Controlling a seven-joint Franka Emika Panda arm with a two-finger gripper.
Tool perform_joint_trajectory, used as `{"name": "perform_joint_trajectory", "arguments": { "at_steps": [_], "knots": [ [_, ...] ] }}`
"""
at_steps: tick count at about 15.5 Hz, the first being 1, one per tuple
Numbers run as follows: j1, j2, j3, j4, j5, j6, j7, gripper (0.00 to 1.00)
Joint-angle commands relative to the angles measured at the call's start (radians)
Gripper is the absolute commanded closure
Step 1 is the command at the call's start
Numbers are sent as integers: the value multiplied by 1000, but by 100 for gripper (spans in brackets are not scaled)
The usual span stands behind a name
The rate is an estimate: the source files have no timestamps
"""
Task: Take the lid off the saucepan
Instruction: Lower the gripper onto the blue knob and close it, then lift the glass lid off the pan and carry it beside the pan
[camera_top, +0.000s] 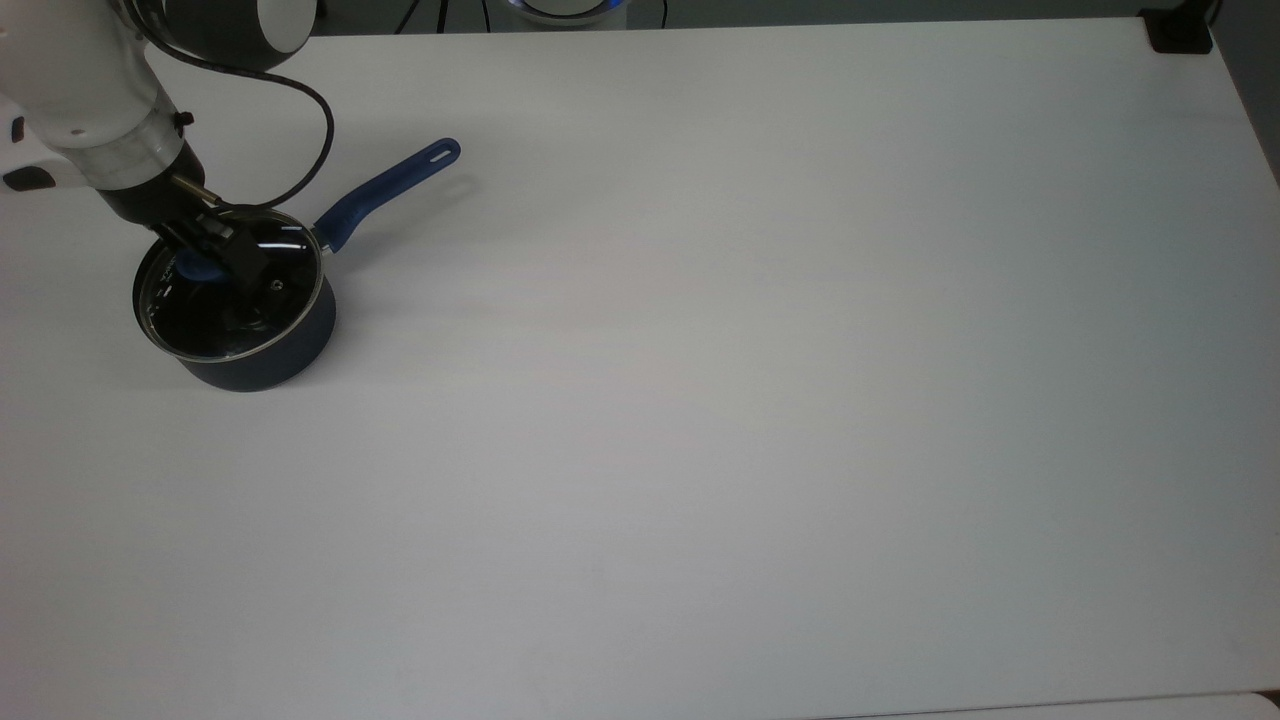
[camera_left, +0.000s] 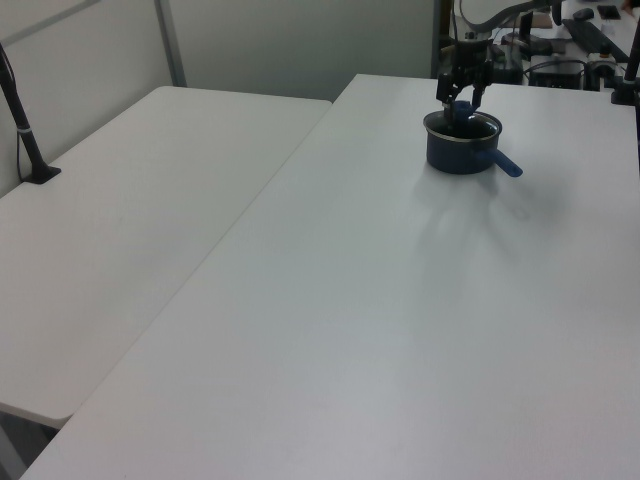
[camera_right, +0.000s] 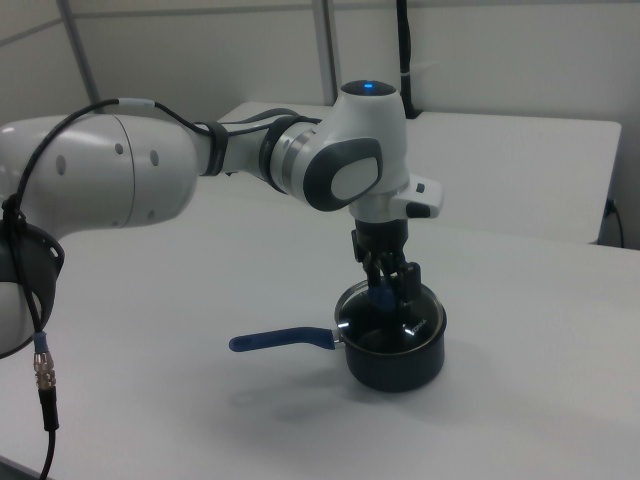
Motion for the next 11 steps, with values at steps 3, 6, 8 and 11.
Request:
{"name": "perform_joint_trajectory", "arguments": {
  "at_steps": [3,6,8,11],
  "knots": [
    [-9,-23,0,-40,36,49,-21,50],
    [-9,-41,0,-31,38,6,-26,51],
    [-8,-72,4,-29,40,-20,-26,51],
    [-3,-110,62,-29,27,-38,-26,50]
  ]
}}
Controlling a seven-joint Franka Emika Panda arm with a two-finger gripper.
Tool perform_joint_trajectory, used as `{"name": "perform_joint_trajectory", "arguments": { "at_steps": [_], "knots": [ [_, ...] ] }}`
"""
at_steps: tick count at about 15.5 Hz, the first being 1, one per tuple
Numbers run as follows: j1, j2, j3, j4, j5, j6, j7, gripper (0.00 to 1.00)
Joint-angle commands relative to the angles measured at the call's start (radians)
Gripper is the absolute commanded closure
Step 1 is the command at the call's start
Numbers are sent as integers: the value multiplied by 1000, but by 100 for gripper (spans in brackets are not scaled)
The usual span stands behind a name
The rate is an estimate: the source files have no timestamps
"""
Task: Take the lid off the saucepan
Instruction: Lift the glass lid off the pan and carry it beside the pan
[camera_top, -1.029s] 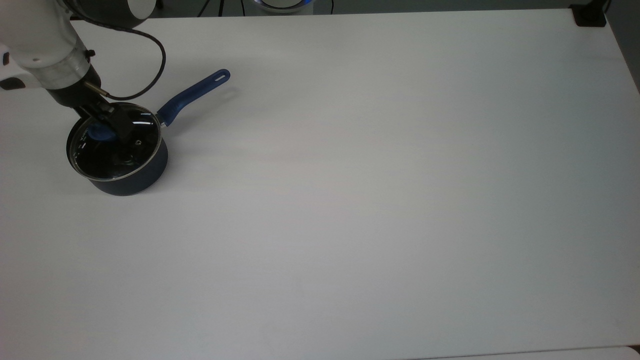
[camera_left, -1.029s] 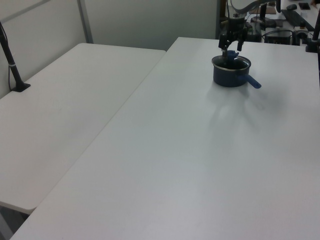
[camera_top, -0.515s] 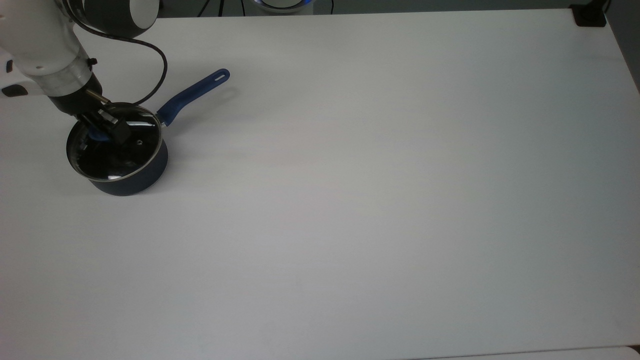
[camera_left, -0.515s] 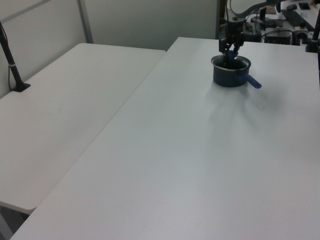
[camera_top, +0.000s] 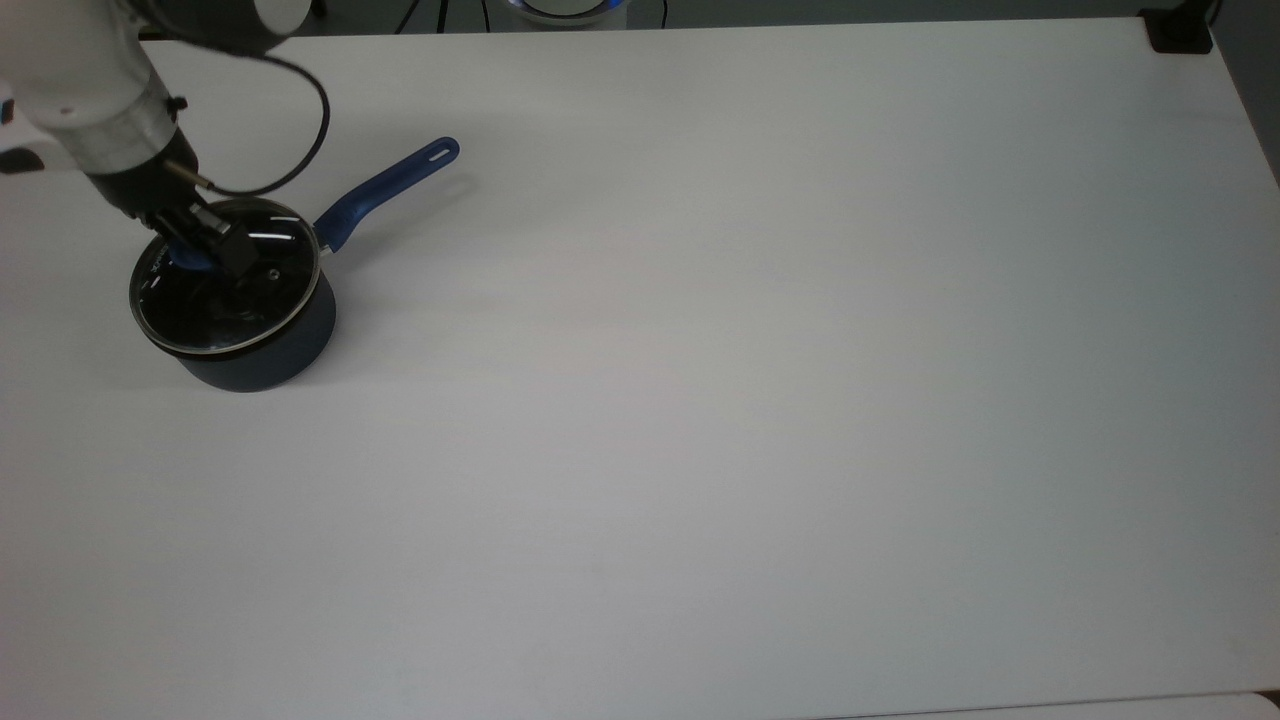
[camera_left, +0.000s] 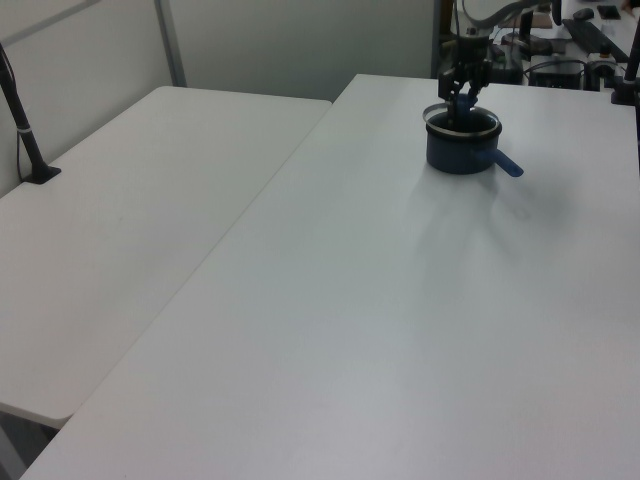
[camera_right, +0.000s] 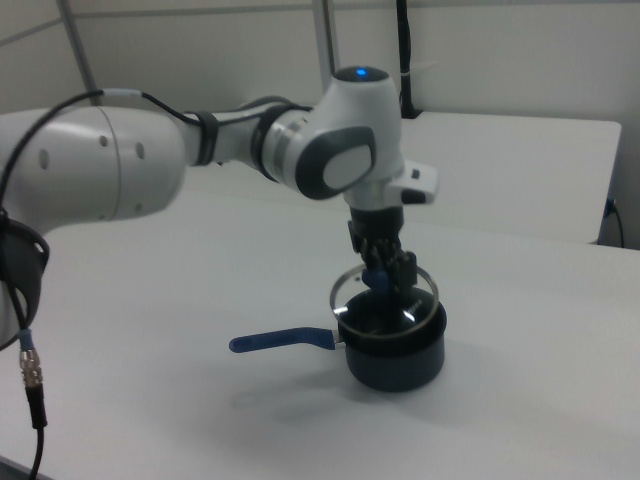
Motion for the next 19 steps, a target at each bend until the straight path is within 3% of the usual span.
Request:
{"name": "perform_joint_trajectory", "arguments": {
  "at_steps": [1,6,10,14,19],
  "knots": [
    [4,-82,80,-23,9,-57,-18,50],
    [24,-119,241,-53,-23,-74,71,50],
    [37,-121,387,-165,-155,-25,218,50],
    [35,-124,478,-285,-207,32,287,50],
    [37,-147,527,-397,-238,48,287,50]
  ]
}}
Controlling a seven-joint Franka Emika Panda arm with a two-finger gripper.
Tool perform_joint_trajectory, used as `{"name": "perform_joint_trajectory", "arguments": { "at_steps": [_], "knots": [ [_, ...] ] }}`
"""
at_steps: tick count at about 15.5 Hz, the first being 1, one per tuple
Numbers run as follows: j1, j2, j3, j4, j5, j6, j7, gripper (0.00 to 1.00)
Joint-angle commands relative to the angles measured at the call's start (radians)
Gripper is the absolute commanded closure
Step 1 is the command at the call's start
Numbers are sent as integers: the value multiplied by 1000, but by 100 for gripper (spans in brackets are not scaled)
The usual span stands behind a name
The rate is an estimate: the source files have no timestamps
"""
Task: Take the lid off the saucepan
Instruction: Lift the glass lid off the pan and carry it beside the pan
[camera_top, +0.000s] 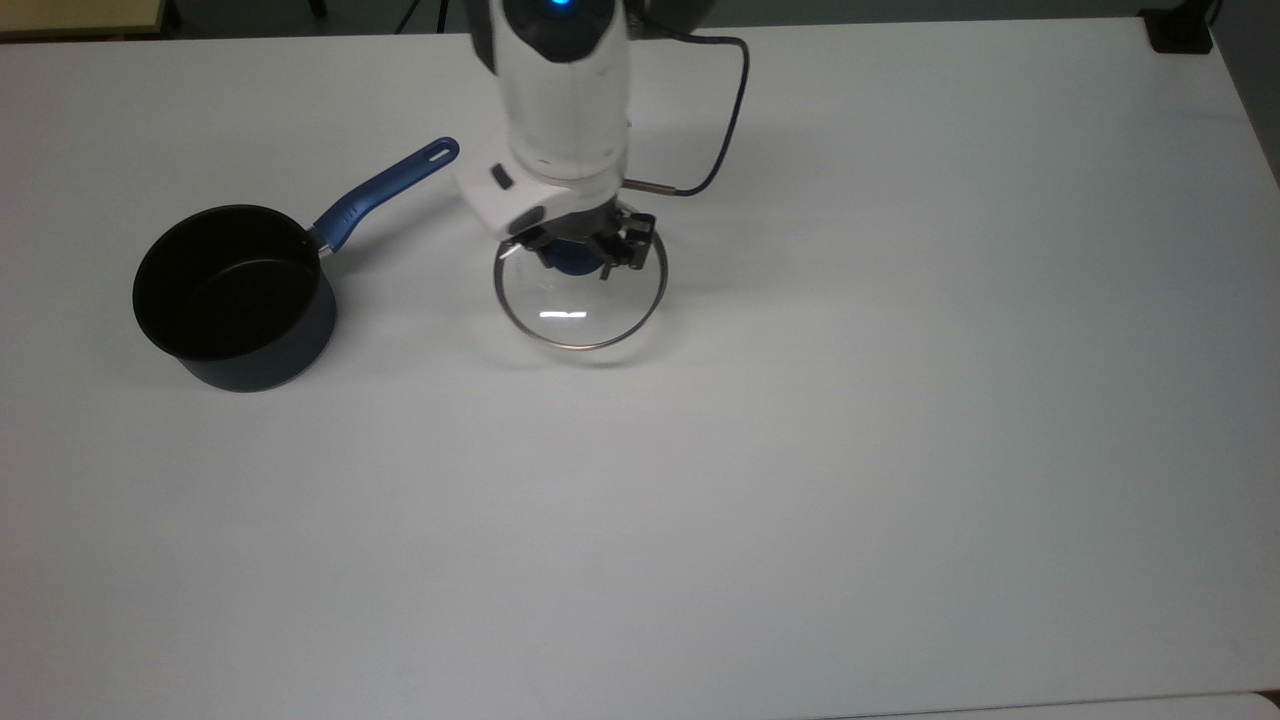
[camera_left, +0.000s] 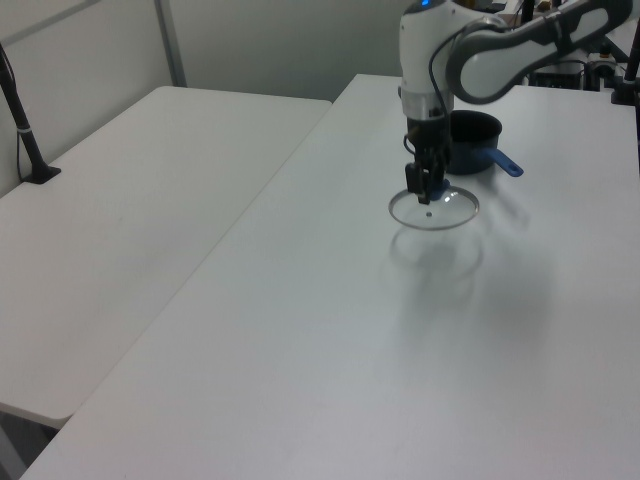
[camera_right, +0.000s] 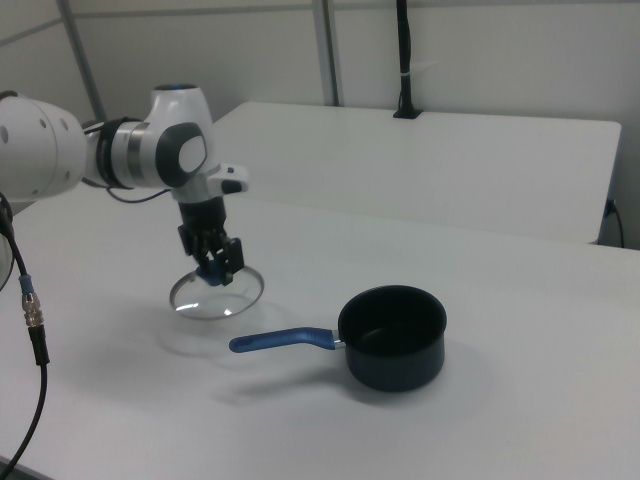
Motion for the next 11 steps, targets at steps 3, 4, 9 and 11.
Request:
{"name": "perform_joint_trajectory", "arguments": {
  "at_steps": [3,4,9,11],
  "knots": [
    [-11,-60,37,-174,-51,106,15,50],
    [-11,-60,37,-197,-62,128,15,50],
    [-13,-53,37,-231,-70,195,15,48],
    [-13,-39,37,-225,-70,195,16,39]
  ]
}}
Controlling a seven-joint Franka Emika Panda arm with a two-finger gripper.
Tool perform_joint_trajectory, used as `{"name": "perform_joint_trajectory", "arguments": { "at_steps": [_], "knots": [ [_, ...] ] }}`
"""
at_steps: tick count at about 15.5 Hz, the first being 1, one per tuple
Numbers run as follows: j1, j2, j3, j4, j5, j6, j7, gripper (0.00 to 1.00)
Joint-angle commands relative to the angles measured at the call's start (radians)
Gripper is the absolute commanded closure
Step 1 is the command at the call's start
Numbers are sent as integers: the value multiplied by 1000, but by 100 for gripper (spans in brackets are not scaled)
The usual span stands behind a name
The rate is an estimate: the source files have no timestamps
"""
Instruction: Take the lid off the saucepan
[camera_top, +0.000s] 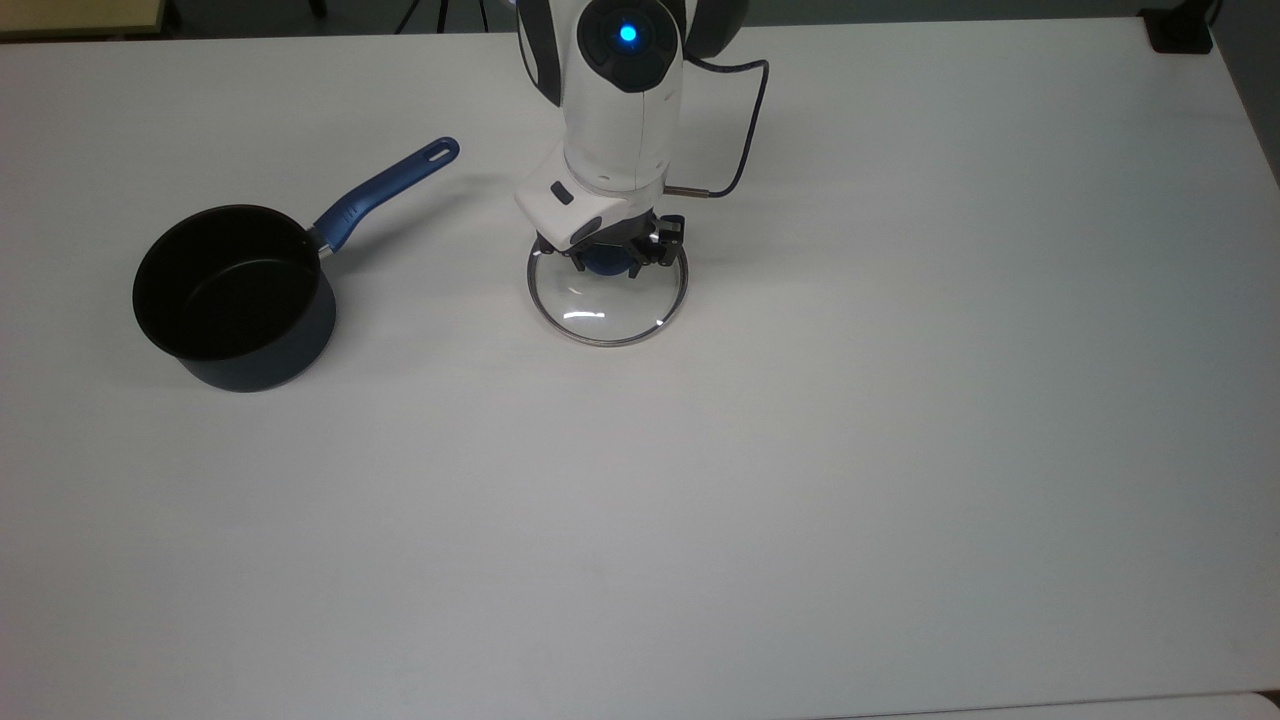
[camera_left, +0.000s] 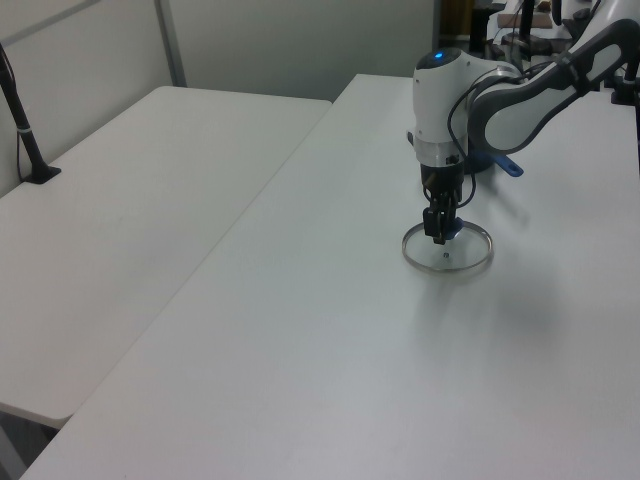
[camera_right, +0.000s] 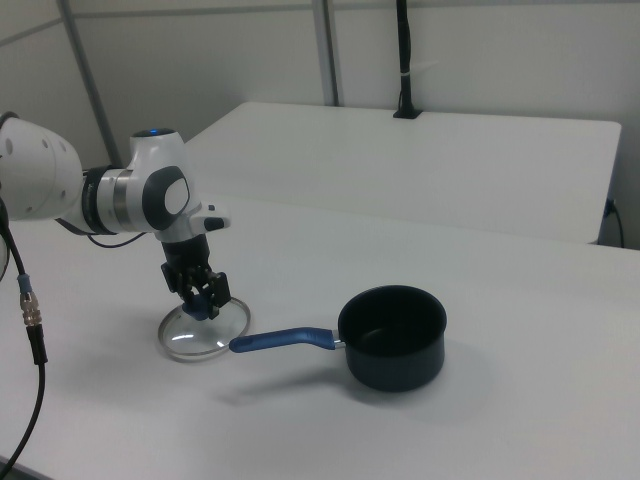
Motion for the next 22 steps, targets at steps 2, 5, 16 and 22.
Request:
{"name": "perform_joint_trajectory", "arguments": {
  "at_steps": [2,5,16,22],
  "knots": [
    [-9,-24,7,-35,-13,18,16,28],
    [-9,-38,7,-11,-13,-16,17,0],
    [-21,-194,-4,270,10,-457,-261,0],
    [66,-297,-142,339,136,-586,-314,0]
  ]
}}
